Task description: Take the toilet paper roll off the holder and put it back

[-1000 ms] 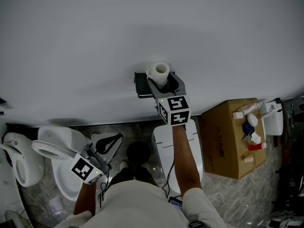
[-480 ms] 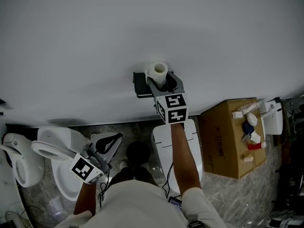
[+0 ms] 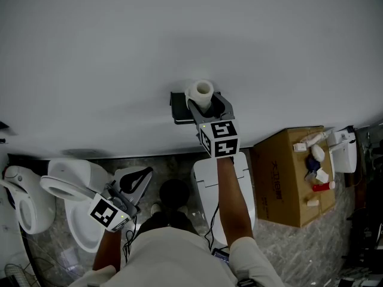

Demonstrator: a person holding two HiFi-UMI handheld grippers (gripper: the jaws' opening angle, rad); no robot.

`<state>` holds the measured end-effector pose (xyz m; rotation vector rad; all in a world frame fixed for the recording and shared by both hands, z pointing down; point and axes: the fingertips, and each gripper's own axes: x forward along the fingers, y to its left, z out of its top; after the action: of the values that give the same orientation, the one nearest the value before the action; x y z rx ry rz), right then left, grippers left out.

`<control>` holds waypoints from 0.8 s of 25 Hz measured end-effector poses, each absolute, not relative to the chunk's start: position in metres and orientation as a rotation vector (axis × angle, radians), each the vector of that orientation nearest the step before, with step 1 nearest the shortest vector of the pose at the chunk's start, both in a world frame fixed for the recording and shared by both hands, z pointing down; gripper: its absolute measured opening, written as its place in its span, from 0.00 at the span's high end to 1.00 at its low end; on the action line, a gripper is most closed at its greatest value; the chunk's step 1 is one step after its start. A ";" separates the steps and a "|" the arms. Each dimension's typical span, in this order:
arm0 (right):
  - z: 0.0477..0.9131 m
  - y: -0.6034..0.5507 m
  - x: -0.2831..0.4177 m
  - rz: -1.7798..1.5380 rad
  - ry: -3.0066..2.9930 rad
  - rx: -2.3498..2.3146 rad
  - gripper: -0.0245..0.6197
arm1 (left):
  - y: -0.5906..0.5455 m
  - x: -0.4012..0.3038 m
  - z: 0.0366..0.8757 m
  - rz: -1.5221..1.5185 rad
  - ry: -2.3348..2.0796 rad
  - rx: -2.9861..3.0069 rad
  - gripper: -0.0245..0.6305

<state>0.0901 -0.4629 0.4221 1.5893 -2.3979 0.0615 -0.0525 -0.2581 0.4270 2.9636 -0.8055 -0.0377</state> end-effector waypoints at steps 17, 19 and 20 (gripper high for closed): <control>0.343 -0.373 0.103 -0.122 -2.592 1.616 0.54 | -0.258 -0.046 0.427 -0.025 -0.813 2.980 0.96; 0.337 -0.357 0.106 -0.149 -2.596 1.613 0.54 | -0.258 -0.045 0.427 -0.024 -0.806 2.982 0.96; 0.334 -0.349 0.107 -0.161 -2.597 1.612 0.54 | -0.258 -0.045 0.427 -0.023 -0.804 2.982 0.96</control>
<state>0.1069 -0.3487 0.3342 1.6122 -2.5974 -0.1609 -0.0448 -0.2582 0.4273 2.9824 -0.8039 -0.0232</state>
